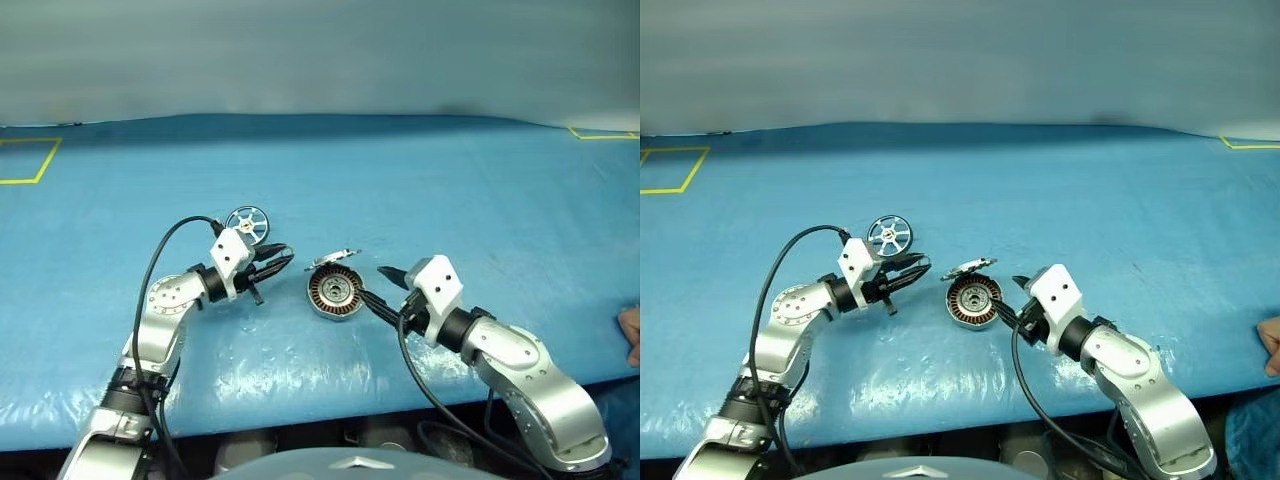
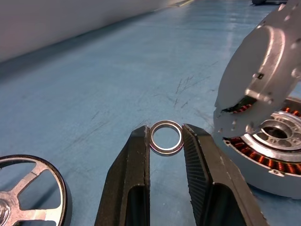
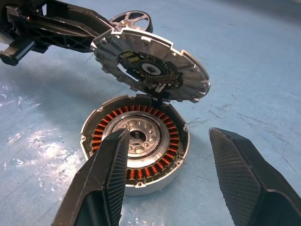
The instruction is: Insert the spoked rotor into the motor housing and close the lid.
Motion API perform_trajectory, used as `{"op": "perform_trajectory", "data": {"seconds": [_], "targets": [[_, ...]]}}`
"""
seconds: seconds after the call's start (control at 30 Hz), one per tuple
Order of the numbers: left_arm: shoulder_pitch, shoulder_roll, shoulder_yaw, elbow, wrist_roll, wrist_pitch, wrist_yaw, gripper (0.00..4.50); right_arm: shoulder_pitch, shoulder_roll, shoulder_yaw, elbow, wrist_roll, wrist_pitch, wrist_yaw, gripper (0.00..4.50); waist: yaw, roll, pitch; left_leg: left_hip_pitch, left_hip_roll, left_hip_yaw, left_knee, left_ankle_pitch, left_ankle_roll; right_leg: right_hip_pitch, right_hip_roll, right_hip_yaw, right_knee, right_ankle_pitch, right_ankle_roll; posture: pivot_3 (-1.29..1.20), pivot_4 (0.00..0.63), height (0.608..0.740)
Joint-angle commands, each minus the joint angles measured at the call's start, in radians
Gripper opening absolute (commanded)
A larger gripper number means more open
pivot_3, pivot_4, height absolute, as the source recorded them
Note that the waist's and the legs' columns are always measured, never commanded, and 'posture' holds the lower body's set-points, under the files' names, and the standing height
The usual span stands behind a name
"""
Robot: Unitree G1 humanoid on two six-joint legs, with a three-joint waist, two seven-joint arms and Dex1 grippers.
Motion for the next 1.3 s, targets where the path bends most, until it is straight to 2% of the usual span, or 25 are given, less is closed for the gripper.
{"op": "perform_trajectory", "data": {"seconds": [0.03, 0.17, 0.33, 0.5, 0.63, 0.87, 1.17, 1.3], "targets": [[0.008, 0.061, -0.073, -0.154, -0.059, 0.094, -0.134, 0.68, 0.019, -0.036, -0.043, -0.059, 0.048, 0.007, 0.043, 2.84, 0.001, 0.0, 0.0, 0.0, 0.0, 0.0, 0.0, 0.0, 0.0, 0.0, 0.0, 0.0, 0.0, 0.0, 0.001, 0.0, 0.15, 0.74], [-0.003, 0.089, -0.165, -0.175, 0.036, 0.075, -0.157, 0.68, 0.032, -0.069, -0.052, -0.064, 0.052, 0.009, 0.055, 2.84, 0.001, 0.0, 0.0, 0.0, 0.0, 0.0, 0.0, 0.0, 0.0, 0.0, 0.0, 0.001, -0.001, -0.002, 0.001, 0.0, 0.15, 0.74], [-0.027, 0.059, -0.222, -0.139, 0.084, 0.075, -0.148, 0.68, 0.026, -0.065, -0.047, -0.059, 0.046, 0.009, 0.039, 2.84, 0.001, 0.0, 0.0, 0.0, 0.0, 0.0, 0.0, 0.0, 0.0, 0.0, 0.001, 0.001, 0.0, -0.004, -0.001, 0.0, 0.15, 0.74], [-0.114, -0.049, -0.27, -0.002, 0.224, 0.003, -0.022, 0.68, 0.02, -0.052, -0.022, -0.051, 0.037, 0.008, 0.026, 2.84, 0.007, 0.0, 0.0, 0.0, -0.001, 0.0, 0.001, 0.0, 0.0, 0.001, 0.001, 0.001, 0.0, -0.003, 0.0, 0.0, 0.15, 0.74], [-0.13, -0.082, -0.27, 0.007, 0.199, 0.029, -0.044, 0.68, 0.025, -0.053, -0.015, -0.052, 0.029, 0.006, 0.018, 2.84, 0.003, 0.0, 0.0, 0.0, -0.001, 0.0, 0.002, -0.001, 0.001, 0.001, 0.001, 0.002, 0.0, -0.001, 0.003, 0.0, 0.15, 0.74], [-0.136, -0.064, -0.264, 0.037, 0.224, 0.034, -0.05, 0.68, 0.033, -0.048, -0.001, -0.052, 0.012, 0.006, 0.009, 2.84, 0.002, 0.0, 0.0, 0.0, 0.0, 0.0, 0.002, -0.001, 0.001, 0.001, 0.001, 0.001, 0.0, -0.001, 0.003, 0.0, 0.15, 0.74], [-0.159, -0.102, -0.235, 0.016, 0.189, 0.099, -0.025, 0.68, 0.003, -0.037, 0.015, -0.039, 0.014, 0.003, 0.006, 2.84, 0.002, 0.0, 0.0, 0.0, 0.0, 0.0, 0.002, -0.001, 0.001, 0.001, 0.001, 0.001, 0.0, -0.001, 0.004, 0.0, 0.15, 0.74], [-0.161, -0.084, -0.259, 0.019, 0.228, 0.091, -0.027, 0.68, -0.003, -0.039, 0.017, -0.027, 0.005, 0.0, 0.007, 2.84, 0.002, 0.0, 0.0, 0.0, 0.0, 0.0, 0.002, -0.001, 0.001, 0.001, 0.001, 0.001, 0.0, -0.001, 0.004, 0.0, 0.15, 0.74]]}}
